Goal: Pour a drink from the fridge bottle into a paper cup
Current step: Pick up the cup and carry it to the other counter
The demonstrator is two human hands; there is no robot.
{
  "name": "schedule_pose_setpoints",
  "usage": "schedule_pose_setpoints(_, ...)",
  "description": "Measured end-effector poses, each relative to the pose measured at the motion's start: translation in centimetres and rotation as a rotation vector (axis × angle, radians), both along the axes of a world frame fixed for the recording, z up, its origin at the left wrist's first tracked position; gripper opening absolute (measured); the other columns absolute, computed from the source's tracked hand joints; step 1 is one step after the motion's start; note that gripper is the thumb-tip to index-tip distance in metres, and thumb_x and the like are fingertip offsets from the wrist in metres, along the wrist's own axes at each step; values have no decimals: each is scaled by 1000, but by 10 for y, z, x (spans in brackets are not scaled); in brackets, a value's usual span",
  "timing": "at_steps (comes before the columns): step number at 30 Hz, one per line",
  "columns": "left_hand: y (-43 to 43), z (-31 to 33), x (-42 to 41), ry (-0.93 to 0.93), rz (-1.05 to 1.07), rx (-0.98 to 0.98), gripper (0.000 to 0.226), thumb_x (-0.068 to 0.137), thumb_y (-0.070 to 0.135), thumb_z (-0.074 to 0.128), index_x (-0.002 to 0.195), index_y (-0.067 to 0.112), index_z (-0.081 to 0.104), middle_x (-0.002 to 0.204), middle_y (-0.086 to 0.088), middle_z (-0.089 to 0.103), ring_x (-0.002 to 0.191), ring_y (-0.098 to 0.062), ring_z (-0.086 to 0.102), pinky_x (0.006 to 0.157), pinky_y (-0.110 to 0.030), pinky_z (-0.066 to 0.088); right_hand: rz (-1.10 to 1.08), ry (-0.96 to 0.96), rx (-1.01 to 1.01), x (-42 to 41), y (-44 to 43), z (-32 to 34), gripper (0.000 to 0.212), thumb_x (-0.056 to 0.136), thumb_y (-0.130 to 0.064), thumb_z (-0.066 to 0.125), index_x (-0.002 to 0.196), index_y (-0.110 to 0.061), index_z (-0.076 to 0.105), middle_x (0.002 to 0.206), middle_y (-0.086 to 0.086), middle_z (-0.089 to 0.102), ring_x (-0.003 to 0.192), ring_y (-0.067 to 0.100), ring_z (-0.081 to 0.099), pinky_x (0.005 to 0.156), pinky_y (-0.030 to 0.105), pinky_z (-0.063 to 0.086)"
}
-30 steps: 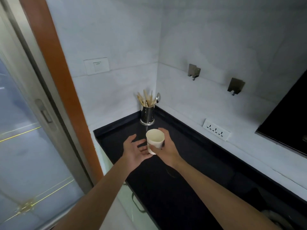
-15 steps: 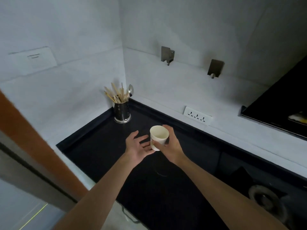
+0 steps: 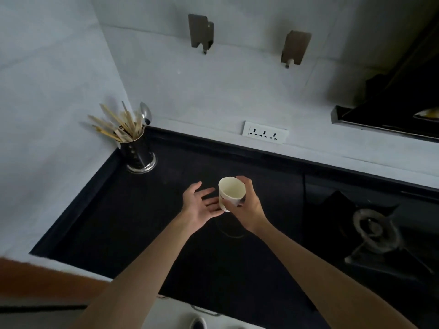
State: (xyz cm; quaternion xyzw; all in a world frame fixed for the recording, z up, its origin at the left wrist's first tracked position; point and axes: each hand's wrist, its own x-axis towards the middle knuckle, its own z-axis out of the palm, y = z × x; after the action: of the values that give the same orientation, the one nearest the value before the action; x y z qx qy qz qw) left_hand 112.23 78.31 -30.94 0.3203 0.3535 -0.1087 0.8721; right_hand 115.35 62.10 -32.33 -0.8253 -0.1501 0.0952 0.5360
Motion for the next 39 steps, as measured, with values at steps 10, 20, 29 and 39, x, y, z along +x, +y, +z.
schedule_pose_setpoints(10, 8, -41, 12, 67, -177, 80, 58, 98, 43, 43, 138, 1, 49, 134, -37, 51, 123, -49, 53, 112, -59, 35, -145, 60, -109, -8, -2, -42, 69, 81, -28, 80, 132, -27, 33, 113, -21, 47, 104, 5, 54, 78, 17, 49)
schedule_pose_setpoints(20, 7, -55, 23, 58, -282, 121, 53, 99, 42, 43, 135, 5, 52, 129, -32, 56, 117, -44, 56, 110, -58, 39, -206, 99, -167, -6, 1, -62, 69, 79, -30, 81, 127, -29, 31, 122, -8, 50, 111, 13, 54, 82, 30, 55)
schedule_pose_setpoints(29, 4, -57, 25, 50, -349, 182, 53, 98, 43, 45, 136, 7, 53, 130, -28, 56, 120, -41, 55, 110, -54, 40, -234, 118, -190, -5, 4, -70, 71, 78, -31, 81, 127, -25, 31, 123, -9, 47, 113, 13, 52, 82, 30, 54)
schedule_pose_setpoints(39, 2, -37, 36, -13, -557, 569, 41, 101, 34, 45, 134, 12, 54, 134, -19, 57, 123, -34, 55, 108, -49, 42, -131, 247, -306, 0, -25, -56, 98, 71, -21, 86, 145, -23, 22, 142, 7, 43, 128, 20, 48, 103, 40, 47)
